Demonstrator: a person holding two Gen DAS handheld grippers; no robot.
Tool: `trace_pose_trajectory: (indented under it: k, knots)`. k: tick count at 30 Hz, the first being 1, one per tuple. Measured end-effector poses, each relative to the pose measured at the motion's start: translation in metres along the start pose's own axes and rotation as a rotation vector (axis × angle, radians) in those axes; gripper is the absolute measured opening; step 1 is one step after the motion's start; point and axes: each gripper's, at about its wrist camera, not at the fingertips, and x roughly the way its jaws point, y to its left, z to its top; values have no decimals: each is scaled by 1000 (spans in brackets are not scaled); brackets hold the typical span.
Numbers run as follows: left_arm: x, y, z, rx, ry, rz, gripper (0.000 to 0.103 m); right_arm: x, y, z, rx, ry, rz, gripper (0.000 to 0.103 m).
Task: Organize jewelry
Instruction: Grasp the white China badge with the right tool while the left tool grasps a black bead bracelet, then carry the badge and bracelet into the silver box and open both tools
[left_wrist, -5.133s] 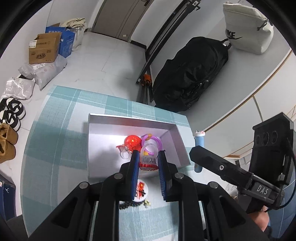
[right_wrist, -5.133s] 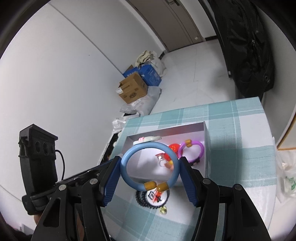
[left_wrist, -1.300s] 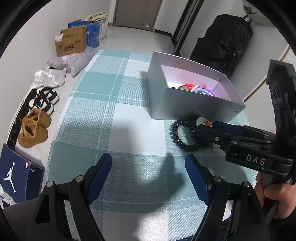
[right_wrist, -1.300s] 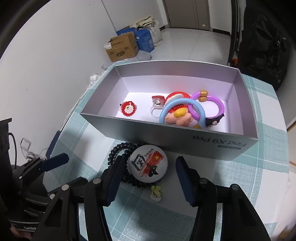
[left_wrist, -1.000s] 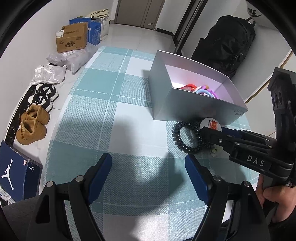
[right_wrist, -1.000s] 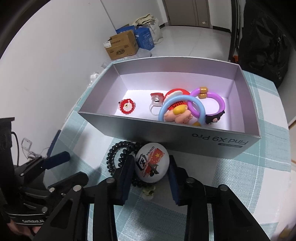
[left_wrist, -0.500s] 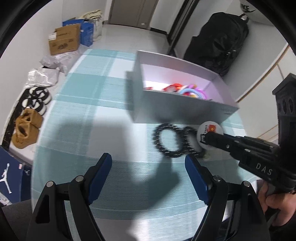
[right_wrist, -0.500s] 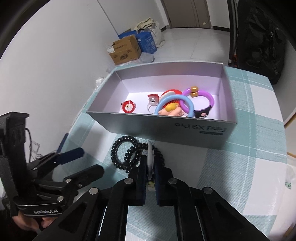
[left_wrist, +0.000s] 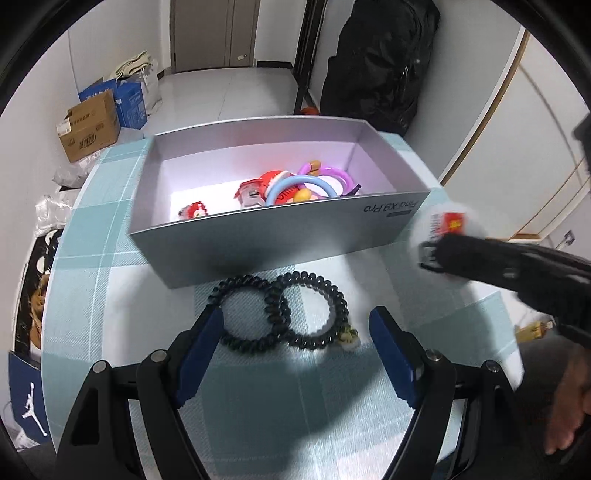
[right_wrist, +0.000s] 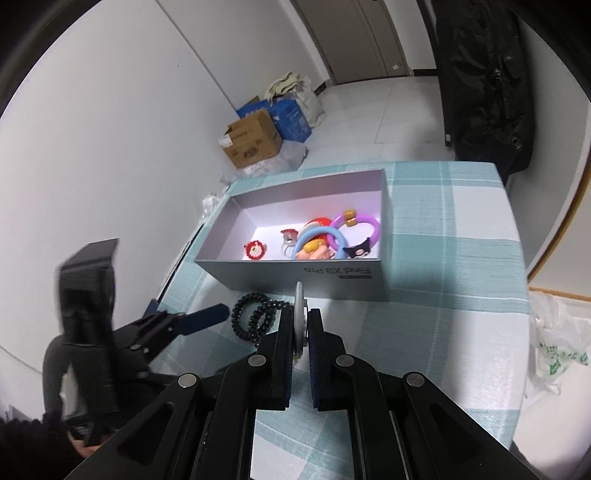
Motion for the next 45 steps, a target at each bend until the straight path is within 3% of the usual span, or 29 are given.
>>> trace_pose_trajectory:
  k: [6,11,13,17,23,27,34,45]
  knots:
    - [14,-9,0,55,40,113,78,-14,-12,-1,25,-23,5,7]
    - [16,-9,-2,61,49,131,76,-21,-19,-2,43,-33,7,7]
    - [15,-9,0,56,47,95,51,-24,-21,-2,49,-37,9,7]
    - [12,-10,1,72,45,93,41,-27,-21,-2,49,-45,16,7]
    - [5,-1,5,-6,26,-7,37,-26,-16,-2,31,-47,18,7]
    - [-11,3,5,-35,-33,-111,37,-24,-15,-1,33,-45,21,7]
    - [-33,11,10,-82,-123,-214,37,-21,-9,2,24,-50,32,7]
    - [-54,41,29,-189,-215,-295,37,-15,11,18,0,-73,70,7]
